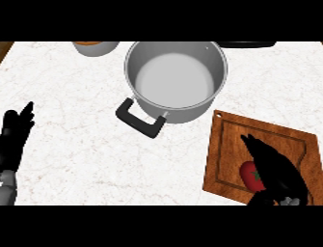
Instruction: Pick the tomato from the cutting board and place it in the pot
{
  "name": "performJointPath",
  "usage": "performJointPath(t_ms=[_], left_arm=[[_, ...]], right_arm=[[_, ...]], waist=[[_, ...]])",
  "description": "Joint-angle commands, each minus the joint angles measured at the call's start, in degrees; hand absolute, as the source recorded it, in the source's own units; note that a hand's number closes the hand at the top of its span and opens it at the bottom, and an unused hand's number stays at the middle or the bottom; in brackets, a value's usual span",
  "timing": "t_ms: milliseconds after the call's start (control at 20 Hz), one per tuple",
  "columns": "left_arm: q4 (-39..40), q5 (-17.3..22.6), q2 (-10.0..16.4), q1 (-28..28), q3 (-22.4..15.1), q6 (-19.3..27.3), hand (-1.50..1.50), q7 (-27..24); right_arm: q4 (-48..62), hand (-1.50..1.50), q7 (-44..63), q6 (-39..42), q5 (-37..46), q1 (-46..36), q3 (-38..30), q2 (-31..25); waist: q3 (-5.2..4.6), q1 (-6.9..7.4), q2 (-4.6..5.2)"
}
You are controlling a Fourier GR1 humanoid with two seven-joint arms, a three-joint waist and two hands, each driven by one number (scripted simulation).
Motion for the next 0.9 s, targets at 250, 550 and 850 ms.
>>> performJointPath(t_ms=[250,550,850], left_arm=[[2.9,0.1,0.5,-3.0,3.8,-2.9,0.00,-1.0],[-0.2,-1.0,-0.8,-0.1,2.5,-3.1,0.00,-0.3],[2.8,-2.1,-2.0,-0.7,3.5,-2.4,0.00,-2.5]], right_arm=[[3.2,1.50,-4.9,0.7,1.4,-4.1,-2.3,0.8],[4.9,1.50,-13.2,-10.3,9.0,-0.2,-0.5,-2.7],[0.7,1.50,-11.9,-10.0,11.9,-1.3,-0.8,-1.4]], waist=[[-0.01,0.01,0.02],[0.01,0.05,-0.05],[-0.01,-0.07,-0.01]])
